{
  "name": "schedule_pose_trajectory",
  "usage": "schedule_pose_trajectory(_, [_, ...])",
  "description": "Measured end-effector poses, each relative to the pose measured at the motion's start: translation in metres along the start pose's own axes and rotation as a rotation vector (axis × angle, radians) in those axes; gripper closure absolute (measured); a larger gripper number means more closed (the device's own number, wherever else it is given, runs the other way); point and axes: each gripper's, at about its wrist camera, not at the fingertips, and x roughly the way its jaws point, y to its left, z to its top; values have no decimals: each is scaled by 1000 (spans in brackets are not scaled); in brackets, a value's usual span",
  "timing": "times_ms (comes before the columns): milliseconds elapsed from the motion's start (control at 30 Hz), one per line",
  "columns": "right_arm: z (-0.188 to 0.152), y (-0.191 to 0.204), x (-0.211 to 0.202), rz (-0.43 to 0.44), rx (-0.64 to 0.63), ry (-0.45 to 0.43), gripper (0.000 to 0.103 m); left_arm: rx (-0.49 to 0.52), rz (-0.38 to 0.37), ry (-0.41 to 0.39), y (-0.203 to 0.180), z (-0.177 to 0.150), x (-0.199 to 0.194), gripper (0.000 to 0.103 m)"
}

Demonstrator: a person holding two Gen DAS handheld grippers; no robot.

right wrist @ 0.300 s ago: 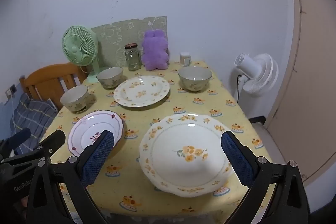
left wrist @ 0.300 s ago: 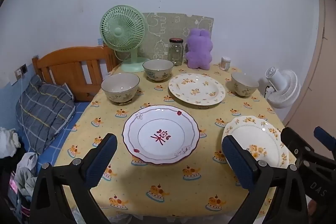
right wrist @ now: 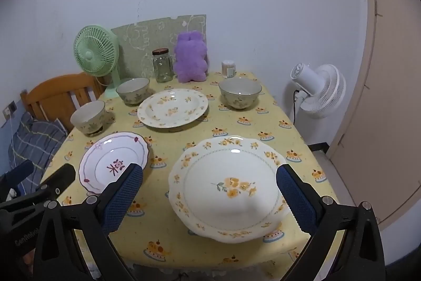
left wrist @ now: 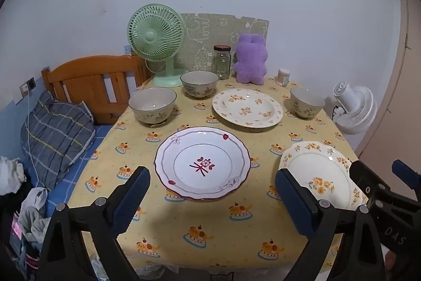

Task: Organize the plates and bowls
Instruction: 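Move both grippers toward the rim of the large orange-flower plate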

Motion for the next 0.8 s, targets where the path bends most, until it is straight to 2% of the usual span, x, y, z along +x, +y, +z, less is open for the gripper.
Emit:
schedule_pose_trajectory(267, [-29, 36, -35, -16, -12, -21, 1, -9, -28, 4, -3, -3, 3, 7])
schedule_pose_trajectory(800, [-33, 37, -40, -41, 10, -16, 1, 5, -28, -8, -2, -2, -1, 7])
